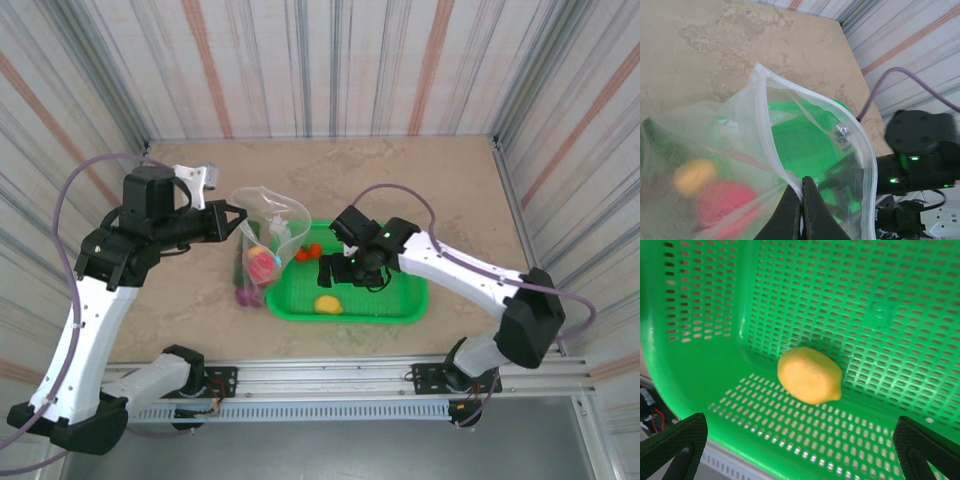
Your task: Place the food in the zip-top bag and seal the zipper
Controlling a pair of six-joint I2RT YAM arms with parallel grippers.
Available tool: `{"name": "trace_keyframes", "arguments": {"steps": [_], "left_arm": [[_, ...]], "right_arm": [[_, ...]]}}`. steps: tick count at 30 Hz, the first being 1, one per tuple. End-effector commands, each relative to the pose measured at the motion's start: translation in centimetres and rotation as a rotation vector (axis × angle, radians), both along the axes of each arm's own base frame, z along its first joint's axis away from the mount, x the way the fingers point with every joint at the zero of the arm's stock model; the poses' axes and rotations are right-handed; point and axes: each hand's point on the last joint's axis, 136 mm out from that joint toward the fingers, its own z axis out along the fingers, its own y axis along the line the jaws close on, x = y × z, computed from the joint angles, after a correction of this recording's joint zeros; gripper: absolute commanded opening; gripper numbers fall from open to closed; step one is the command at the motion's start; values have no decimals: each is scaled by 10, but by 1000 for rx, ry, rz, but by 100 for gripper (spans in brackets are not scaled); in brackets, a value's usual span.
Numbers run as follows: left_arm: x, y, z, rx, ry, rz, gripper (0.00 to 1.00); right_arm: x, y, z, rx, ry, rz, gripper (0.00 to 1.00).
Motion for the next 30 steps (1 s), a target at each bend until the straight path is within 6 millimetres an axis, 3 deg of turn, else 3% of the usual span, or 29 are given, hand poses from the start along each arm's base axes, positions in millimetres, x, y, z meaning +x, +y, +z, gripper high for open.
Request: {"name": "trace_keyframes", "arguments": {"steps": [1,9,16,24,30], "left_arm": [[-2,4,6,1,-43,2,0],[-3,4,8,-5,-45,0,0],[-2,3,7,-9,-38,-7,0],[1,3,7,1,-36,-5,0],[5,2,2,3,-22,-1,0]], "right_arm": [[-4,13,-20,-1,77,-53,99],[-16,27,-66,-54,178,-37,99],[-19,30,-90,-81,205,-34,97],[-23,31,-109,-97,230,-41,80],[-17,28,-103,-102,200,-49,61]]}}
